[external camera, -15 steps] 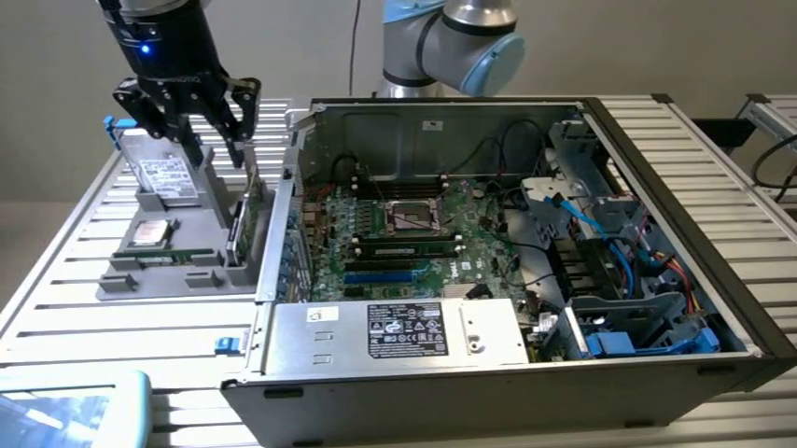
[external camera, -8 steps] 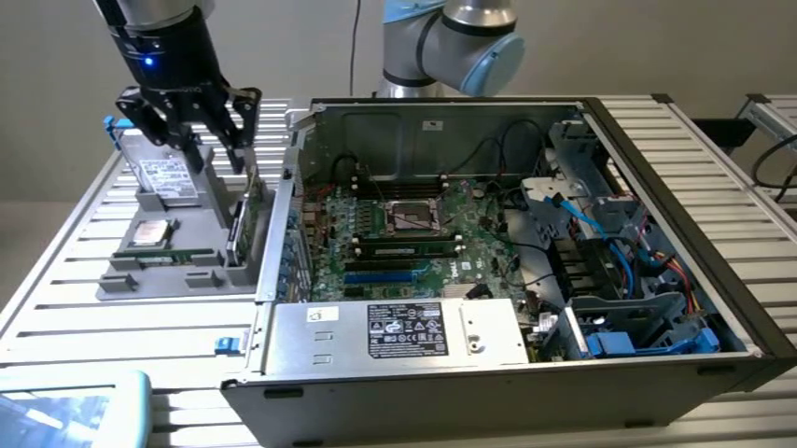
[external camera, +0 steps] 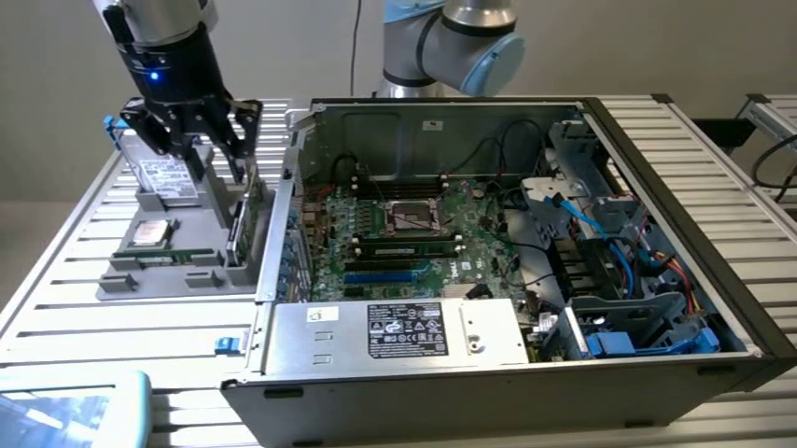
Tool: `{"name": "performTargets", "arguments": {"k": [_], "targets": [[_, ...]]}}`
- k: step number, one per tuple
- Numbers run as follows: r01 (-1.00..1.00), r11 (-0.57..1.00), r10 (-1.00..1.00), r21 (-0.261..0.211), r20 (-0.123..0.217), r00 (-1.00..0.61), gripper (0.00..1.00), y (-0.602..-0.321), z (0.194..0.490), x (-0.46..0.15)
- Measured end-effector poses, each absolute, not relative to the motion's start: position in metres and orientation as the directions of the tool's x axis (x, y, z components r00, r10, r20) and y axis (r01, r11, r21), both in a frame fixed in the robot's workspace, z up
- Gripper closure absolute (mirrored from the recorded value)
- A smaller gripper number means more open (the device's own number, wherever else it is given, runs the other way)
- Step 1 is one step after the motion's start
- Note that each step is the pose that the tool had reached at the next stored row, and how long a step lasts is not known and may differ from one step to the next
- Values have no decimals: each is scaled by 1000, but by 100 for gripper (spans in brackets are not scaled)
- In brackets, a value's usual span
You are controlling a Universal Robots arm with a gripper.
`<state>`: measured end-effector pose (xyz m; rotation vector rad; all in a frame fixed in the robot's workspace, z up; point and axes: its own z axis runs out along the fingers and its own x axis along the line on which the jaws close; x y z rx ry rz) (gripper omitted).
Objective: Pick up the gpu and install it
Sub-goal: 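Pick up the gpu and move the gpu toward the slot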
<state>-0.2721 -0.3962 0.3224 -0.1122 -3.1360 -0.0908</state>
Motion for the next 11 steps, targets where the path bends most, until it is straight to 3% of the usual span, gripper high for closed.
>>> {"name": "performTargets", "arguments": {"k": [11], "targets": [[100, 993, 100, 58, 3, -995, 46, -395, 304, -272]]}}
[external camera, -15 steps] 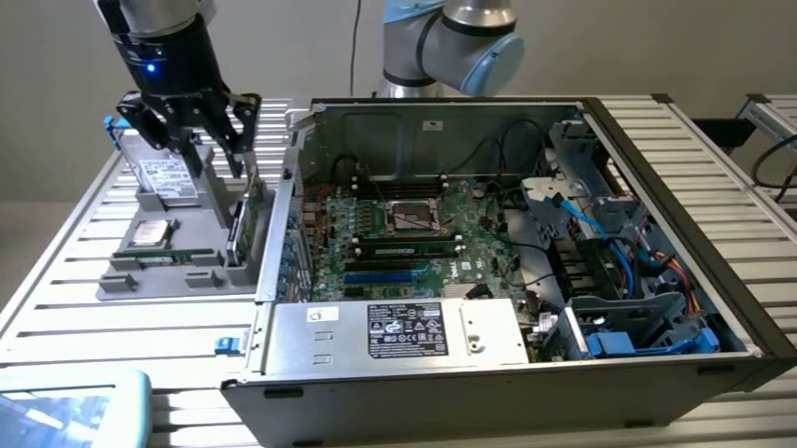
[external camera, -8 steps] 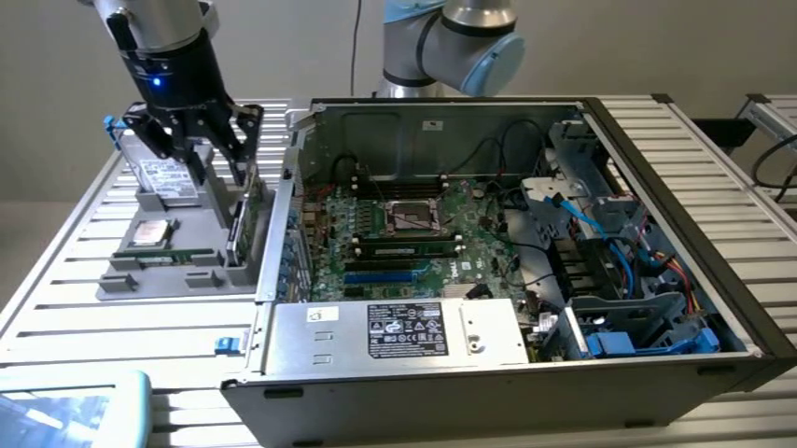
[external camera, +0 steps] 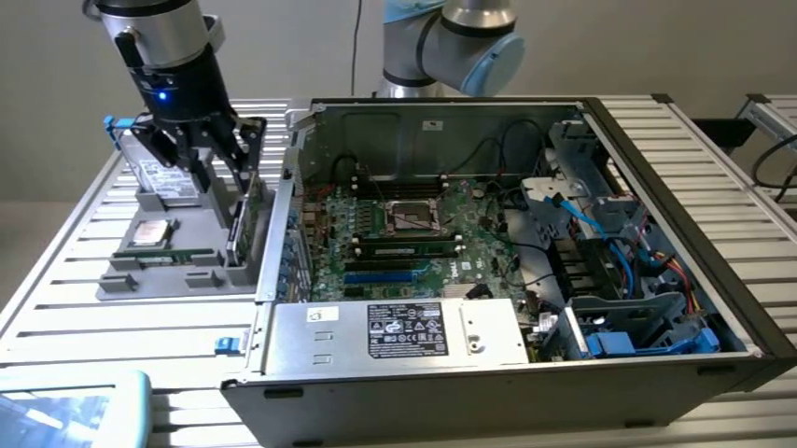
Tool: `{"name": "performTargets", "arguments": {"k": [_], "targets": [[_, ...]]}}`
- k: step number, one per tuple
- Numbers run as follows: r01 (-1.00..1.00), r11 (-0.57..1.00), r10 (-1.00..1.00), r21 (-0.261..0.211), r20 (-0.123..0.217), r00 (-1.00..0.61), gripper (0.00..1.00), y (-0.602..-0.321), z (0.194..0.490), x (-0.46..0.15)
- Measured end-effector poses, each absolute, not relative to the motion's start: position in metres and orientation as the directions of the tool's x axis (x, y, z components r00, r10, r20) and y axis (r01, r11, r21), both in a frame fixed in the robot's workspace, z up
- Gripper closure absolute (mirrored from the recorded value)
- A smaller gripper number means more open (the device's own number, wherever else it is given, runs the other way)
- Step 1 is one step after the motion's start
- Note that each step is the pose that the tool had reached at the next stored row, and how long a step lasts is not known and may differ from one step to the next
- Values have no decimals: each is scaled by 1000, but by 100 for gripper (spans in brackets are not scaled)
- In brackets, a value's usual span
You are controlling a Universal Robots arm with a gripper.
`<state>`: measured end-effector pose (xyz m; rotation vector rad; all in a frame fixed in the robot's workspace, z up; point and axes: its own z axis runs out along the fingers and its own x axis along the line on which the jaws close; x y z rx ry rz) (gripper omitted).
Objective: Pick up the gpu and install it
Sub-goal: 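Pick up the gpu and move the gpu toward the slot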
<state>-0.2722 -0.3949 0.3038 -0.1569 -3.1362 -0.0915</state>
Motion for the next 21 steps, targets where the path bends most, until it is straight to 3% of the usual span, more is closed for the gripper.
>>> {"name": "performTargets", "arguments": {"k": [21], "targets": [[127, 990, 128, 61, -17, -992, 48, -381, 275, -278]]}}
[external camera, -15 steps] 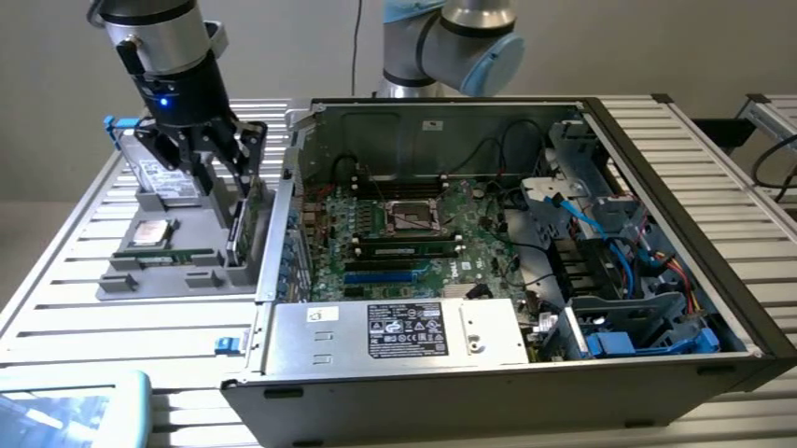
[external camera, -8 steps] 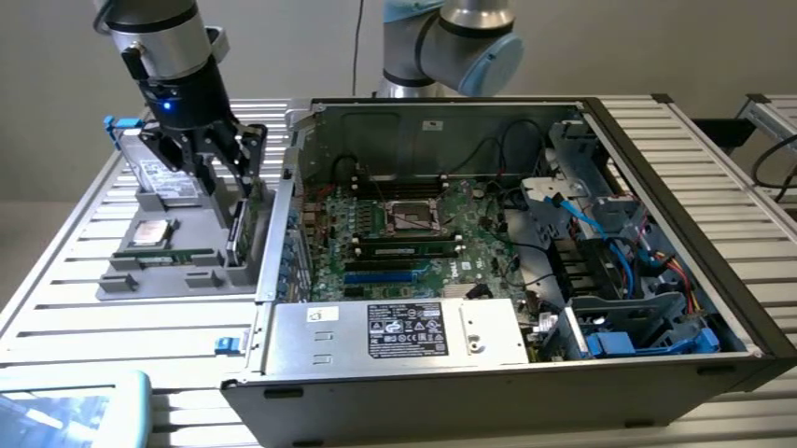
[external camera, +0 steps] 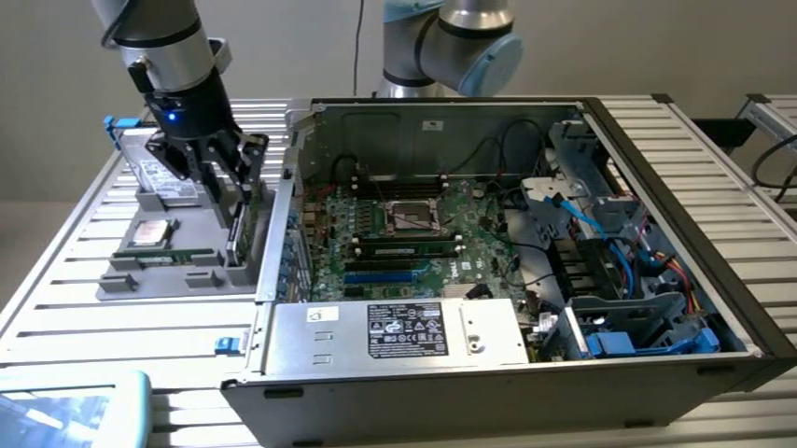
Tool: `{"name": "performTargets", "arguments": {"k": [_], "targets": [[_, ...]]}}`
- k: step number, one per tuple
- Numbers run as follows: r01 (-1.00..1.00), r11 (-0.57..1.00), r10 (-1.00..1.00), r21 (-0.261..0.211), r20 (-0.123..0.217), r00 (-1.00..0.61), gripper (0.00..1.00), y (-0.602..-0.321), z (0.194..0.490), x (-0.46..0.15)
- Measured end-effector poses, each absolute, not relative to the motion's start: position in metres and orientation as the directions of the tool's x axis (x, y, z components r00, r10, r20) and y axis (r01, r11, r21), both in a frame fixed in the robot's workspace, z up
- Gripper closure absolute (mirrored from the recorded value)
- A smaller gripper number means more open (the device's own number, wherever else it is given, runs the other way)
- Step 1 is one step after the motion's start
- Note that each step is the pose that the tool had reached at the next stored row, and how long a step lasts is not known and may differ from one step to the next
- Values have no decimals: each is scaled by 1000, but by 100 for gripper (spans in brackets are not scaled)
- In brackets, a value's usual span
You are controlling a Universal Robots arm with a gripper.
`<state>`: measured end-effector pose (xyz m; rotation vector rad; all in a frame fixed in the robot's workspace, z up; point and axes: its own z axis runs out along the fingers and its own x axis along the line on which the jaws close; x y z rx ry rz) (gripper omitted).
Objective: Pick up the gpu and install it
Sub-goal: 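Pick up the gpu and move the gpu toward the slot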
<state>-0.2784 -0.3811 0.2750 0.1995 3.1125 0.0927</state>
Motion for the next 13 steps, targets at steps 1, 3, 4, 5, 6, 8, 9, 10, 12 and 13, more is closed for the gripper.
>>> {"name": "performTargets", "arguments": {"k": [1, 3, 4, 5, 6, 8, 9, 10, 12, 13], "targets": [[127, 990, 128, 61, -18, -992, 55, -381, 274, -278], [127, 990, 128, 61, -17, -992, 62, -381, 272, -278], [127, 990, 128, 61, -18, -992, 62, -381, 271, -278], [127, 990, 128, 61, -19, -992, 62, -381, 269, -278], [127, 990, 128, 61, -19, -992, 62, -381, 268, -278], [127, 990, 128, 61, -20, -992, 62, -381, 266, -278], [127, 990, 128, 61, -20, -992, 62, -381, 265, -278], [127, 990, 128, 61, -20, -992, 60, -381, 265, -278], [127, 990, 128, 61, -21, -992, 53, -382, 263, -278], [127, 990, 128, 61, -22, -991, 53, -382, 261, -278]]}}
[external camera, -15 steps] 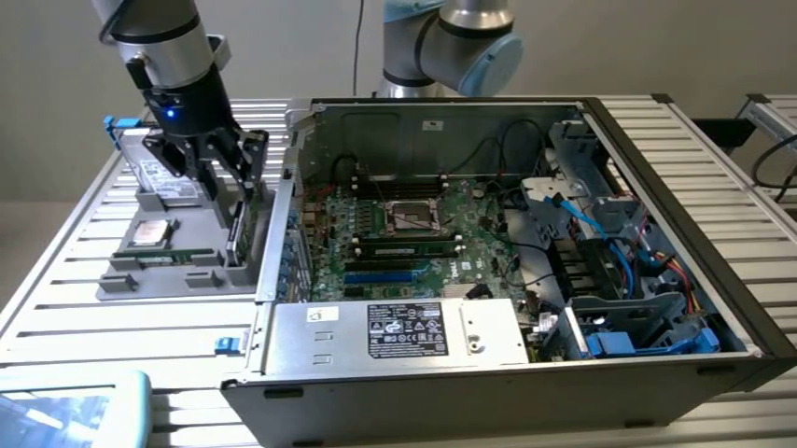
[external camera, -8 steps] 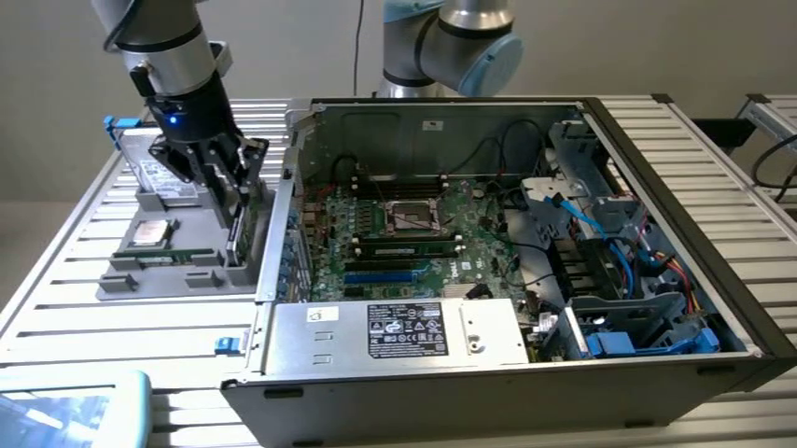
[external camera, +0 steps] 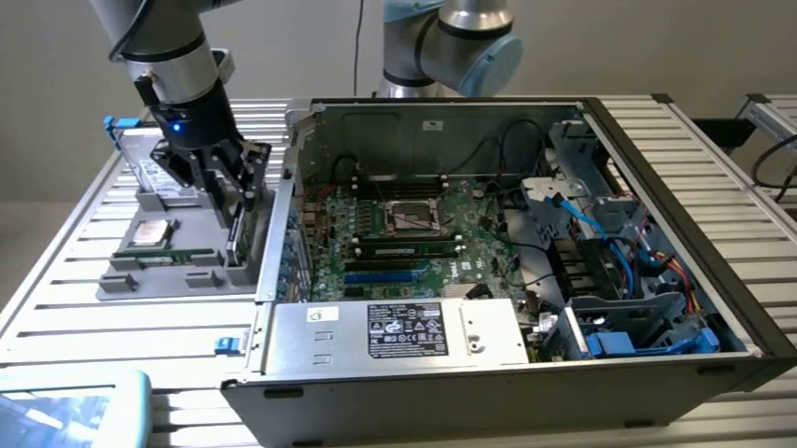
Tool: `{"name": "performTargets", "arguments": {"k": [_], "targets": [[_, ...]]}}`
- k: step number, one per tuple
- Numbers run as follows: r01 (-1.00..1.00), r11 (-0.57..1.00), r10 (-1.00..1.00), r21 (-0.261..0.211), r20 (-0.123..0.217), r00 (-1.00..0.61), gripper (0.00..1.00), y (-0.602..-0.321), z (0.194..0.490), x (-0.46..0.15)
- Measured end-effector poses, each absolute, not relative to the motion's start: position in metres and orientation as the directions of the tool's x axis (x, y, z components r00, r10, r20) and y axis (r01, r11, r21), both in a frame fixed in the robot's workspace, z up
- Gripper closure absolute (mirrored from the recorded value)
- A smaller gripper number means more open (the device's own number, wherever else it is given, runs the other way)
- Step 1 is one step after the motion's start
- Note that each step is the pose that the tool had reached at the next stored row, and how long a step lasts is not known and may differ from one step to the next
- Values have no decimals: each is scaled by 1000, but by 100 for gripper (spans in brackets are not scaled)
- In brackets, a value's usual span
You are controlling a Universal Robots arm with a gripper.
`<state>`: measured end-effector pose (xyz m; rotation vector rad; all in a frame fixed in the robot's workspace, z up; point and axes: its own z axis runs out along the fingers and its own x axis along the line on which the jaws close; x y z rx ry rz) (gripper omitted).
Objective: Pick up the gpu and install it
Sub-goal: 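Pick up the gpu and move the gpu toward the slot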
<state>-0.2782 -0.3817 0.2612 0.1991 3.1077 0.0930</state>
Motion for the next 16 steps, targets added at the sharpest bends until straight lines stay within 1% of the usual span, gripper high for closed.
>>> {"name": "performTargets", "arguments": {"k": [6, 9, 16], "targets": [[126, 990, 128, 63, -30, -991, 53, -384, 252, -278], [126, 990, 128, 68, -30, -991, 53, -390, 250, -278], [126, 986, 130, 108, -26, -991, 53, -395, 245, -278]]}}
